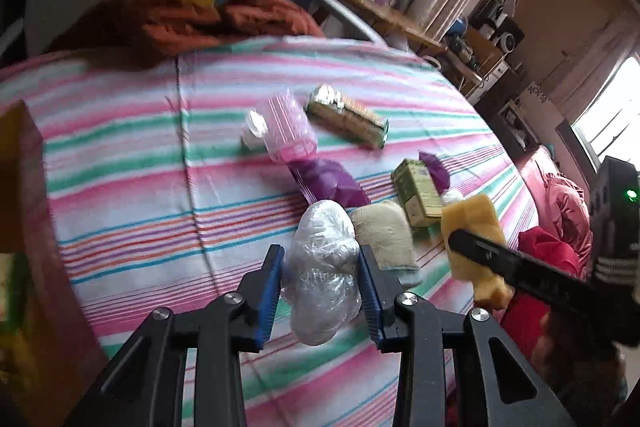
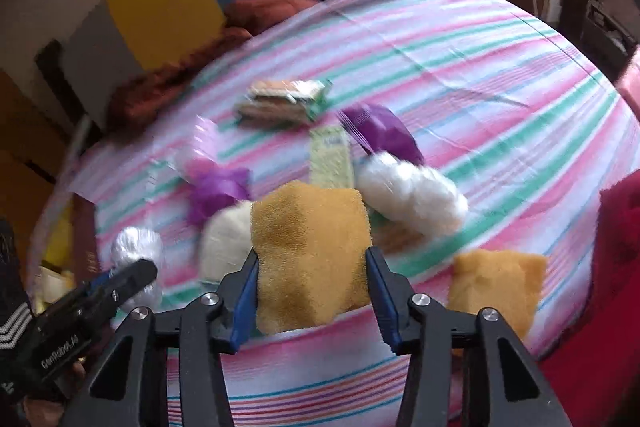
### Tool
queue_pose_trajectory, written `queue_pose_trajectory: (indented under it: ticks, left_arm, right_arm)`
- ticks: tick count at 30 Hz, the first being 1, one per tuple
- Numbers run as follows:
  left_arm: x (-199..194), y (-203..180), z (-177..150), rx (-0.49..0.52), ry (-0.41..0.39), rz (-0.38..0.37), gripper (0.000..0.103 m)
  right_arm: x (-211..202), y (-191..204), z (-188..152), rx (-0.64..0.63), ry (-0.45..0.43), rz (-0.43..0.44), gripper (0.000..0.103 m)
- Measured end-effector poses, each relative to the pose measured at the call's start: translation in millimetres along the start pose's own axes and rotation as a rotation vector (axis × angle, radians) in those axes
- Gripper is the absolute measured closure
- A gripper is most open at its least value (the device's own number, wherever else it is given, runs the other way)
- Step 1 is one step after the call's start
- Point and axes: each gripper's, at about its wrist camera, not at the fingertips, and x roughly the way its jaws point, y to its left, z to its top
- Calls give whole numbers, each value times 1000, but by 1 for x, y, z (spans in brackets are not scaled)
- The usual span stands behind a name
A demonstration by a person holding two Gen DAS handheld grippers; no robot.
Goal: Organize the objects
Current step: 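Grasp plastic-wrapped white ball with left tool while right tool grasps yellow sponge, then carry wrapped ball and yellow sponge into the gold tray and release both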
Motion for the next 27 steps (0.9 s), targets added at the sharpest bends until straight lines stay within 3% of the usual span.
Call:
queue_pose_trajectory:
  ticks: [4,12,22,23,26,27]
  left_arm:
    - [-42,11,-7,-8,-57,14,66]
    - [-129,71,-37,-71,-194,141,65]
    - [-194,186,-73,-308,-283,382,64]
    - [-199,195,-77,-330,-297,400,62]
    - [-211,221,-85,-390,-320,429,39]
    - [-215,229,-88,-416,-334,440,37]
  right_arm:
    - [-8,7,1,-13,-34,104,53]
    - [-19,57,-11,-106,-13,238,53]
    - [-10,223,-67,-401,133,515,52]
    - [-7,238,-74,-430,151,530,51]
    - [4,284,-96,-494,216,573,47]
    - [9,295,-103,-508,243,589,46]
